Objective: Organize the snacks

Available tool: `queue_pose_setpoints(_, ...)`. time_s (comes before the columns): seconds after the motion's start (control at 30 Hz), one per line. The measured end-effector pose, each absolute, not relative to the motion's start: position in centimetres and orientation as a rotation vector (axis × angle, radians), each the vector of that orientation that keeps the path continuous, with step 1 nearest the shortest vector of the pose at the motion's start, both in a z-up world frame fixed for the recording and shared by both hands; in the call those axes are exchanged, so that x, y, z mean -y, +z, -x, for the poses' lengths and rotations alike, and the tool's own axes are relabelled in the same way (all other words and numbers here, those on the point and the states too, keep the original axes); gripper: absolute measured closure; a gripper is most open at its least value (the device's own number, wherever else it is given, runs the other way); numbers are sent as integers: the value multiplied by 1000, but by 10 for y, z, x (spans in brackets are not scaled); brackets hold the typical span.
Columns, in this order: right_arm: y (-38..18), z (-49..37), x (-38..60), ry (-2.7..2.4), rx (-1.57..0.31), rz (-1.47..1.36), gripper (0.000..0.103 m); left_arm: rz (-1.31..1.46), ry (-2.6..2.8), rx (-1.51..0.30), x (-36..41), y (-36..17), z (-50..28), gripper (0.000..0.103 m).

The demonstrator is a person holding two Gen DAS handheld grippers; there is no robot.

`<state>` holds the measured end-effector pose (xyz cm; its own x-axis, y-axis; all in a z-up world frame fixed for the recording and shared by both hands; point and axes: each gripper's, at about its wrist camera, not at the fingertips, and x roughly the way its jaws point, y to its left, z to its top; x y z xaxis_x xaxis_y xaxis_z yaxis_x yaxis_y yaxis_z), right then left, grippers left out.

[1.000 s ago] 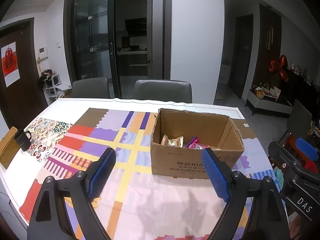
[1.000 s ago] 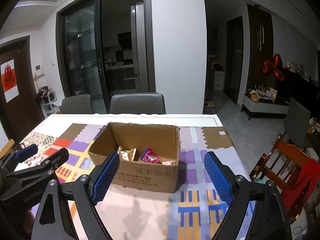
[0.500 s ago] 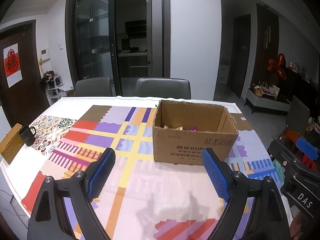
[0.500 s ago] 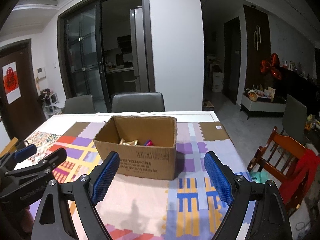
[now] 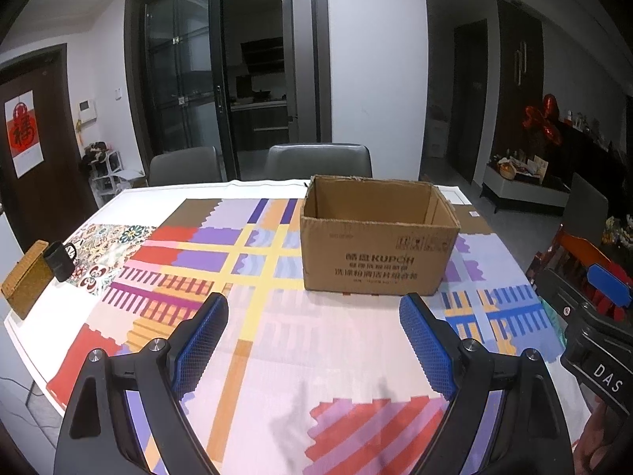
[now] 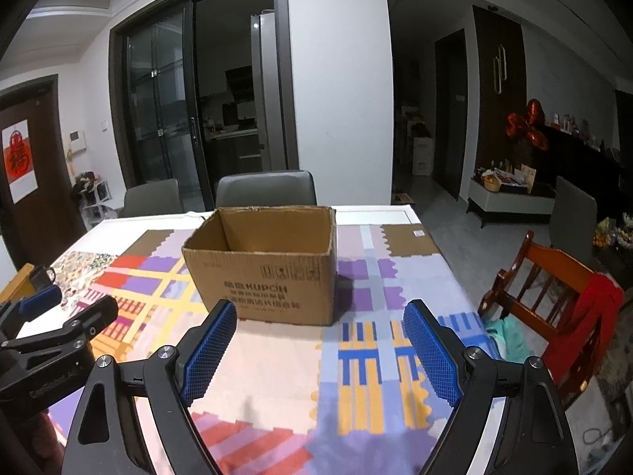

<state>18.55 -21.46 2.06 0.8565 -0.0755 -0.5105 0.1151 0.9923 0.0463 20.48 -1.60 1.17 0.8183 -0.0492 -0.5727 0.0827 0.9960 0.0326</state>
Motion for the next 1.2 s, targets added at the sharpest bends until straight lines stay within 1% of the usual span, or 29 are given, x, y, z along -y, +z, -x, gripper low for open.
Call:
queue_pose_setpoints(0.27, 20, -155, 210, -106, -530, -44, 16, -36, -91, -626, 12, 2, -173, 14)
queue_pose_setpoints(0.77, 8, -98, 206, -124, -547, -51, 16, -40, -77, -592, 8, -1, -118, 14)
queue_pose_setpoints(1.2, 5, -83, 211, -147, -534, -56, 16, -37, -85, -583, 9, 0, -105, 14)
